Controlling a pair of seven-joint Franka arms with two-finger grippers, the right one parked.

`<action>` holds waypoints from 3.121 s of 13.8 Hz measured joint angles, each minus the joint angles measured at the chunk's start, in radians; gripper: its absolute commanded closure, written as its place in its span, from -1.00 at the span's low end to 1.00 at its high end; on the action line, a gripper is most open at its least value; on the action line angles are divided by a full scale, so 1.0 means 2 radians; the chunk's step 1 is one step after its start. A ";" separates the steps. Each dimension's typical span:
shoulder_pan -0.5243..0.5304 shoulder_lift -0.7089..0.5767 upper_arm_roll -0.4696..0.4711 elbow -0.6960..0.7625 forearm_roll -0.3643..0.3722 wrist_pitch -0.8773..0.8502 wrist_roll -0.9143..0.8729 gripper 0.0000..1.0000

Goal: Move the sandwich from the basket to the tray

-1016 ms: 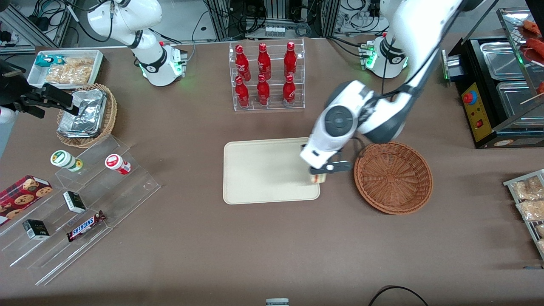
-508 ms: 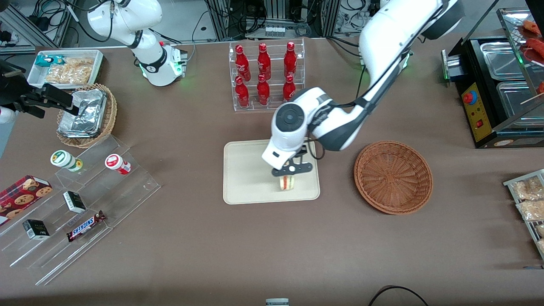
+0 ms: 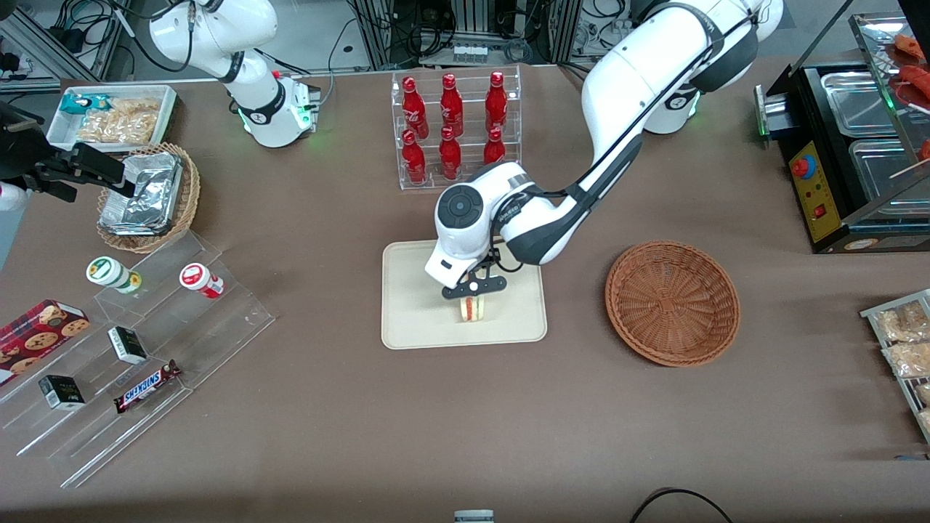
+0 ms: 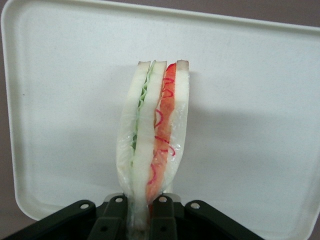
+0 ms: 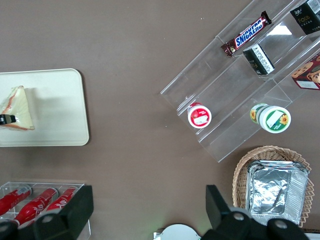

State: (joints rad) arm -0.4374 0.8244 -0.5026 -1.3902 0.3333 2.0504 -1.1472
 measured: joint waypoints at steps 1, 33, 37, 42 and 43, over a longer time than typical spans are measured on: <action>0.000 0.004 0.000 0.001 0.000 0.003 0.000 0.85; 0.235 -0.227 0.002 -0.087 -0.053 -0.199 0.176 -1.00; 0.244 -0.298 0.054 -0.128 -0.108 -0.236 0.307 -1.00; 0.245 -0.383 0.151 -0.132 -0.142 -0.343 0.510 -1.00; 0.245 -0.395 0.168 -0.132 -0.143 -0.354 0.538 -1.00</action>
State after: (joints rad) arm 0.0524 0.0348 -0.1674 -1.6537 0.0471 1.3418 -0.0717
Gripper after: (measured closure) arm 0.000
